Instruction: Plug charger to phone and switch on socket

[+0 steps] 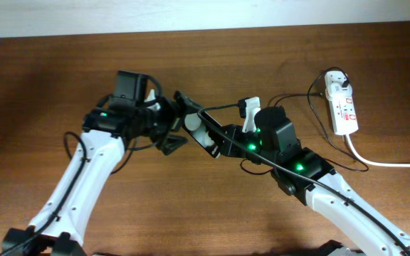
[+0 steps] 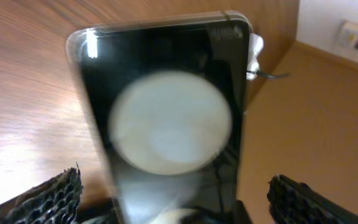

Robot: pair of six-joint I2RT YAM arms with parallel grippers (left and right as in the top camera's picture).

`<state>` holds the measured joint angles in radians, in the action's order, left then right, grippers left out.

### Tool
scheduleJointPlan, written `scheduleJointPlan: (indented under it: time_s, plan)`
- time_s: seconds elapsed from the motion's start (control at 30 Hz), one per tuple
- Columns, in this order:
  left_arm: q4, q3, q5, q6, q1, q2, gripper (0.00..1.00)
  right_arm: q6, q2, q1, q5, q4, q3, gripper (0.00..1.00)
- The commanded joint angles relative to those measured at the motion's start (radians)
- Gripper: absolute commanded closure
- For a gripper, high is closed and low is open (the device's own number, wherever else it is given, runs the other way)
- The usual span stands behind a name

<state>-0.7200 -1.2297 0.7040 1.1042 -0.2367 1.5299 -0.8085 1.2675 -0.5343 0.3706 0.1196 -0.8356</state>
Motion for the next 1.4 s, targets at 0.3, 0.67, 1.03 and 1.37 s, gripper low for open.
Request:
scheduleJointPlan:
  time_s: [0.3,0.67,1.03,1.37]
  plan:
    - [-0.395,-0.006,-0.332,-0.584,0.210,-0.468,0.01,-0.106,-0.009,0.272,0.624,-0.012,-0.016,0.96]
    - [-0.642,0.101,-0.617,-0.397,0.210,-1.007,0.01,-0.423,-0.009,0.258,0.698,0.023,-0.016,0.96]
    - [0.076,0.594,-0.062,0.154,0.209,-1.006,0.01,-0.597,-0.009,0.080,0.428,0.023,-0.015,0.96]
    - [0.109,0.594,0.062,0.388,0.209,-0.852,0.05,-0.719,-0.008,-0.022,0.338,-0.047,-0.015,0.96]
